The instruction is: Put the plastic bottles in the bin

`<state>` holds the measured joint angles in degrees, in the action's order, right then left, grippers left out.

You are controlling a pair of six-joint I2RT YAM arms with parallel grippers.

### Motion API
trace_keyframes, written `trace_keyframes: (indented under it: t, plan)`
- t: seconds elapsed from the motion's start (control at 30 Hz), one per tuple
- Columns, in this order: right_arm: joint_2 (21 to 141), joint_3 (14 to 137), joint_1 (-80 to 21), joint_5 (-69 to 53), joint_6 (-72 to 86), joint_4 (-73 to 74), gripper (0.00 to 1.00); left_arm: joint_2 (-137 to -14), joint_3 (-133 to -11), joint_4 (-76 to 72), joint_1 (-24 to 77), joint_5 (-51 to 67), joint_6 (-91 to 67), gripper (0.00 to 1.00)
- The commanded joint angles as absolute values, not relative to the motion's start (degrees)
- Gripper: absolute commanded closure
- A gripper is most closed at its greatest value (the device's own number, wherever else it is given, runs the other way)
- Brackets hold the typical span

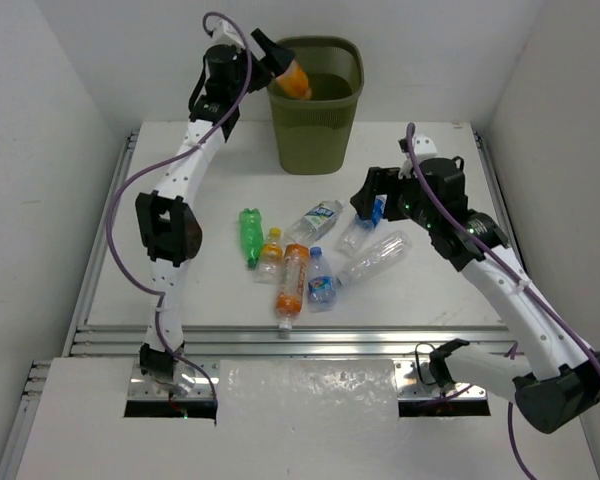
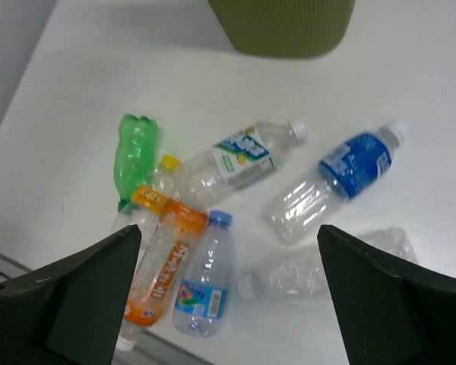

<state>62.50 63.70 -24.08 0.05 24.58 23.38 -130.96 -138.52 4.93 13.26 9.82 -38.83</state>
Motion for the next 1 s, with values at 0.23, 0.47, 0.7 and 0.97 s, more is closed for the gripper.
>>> trace_keyframes:
  t: [0.23, 0.47, 0.7, 0.97]
  plan:
    - [75.8, 63.6, -23.6, 12.0, 53.8, 40.2, 0.01, -121.8, -144.9, -3.1, 11.4, 10.9, -40.0, 0.00]
    - [89.8, 67.8, -23.7, 18.5, 70.4, 48.3, 0.01, -103.3, -127.3, 9.0, 11.6, 5.7, -36.0, 0.00]
    - [96.9, 64.2, -23.6, 15.8, 76.3, 46.4, 0.03, -85.0, -98.2, 16.1, 14.1, 3.5, -31.2, 0.00]
    - [91.1, 47.3, -22.0, 18.3, 73.0, 28.0, 0.11, -78.3, -87.8, 20.6, 14.9, 5.0, -27.7, 0.00]
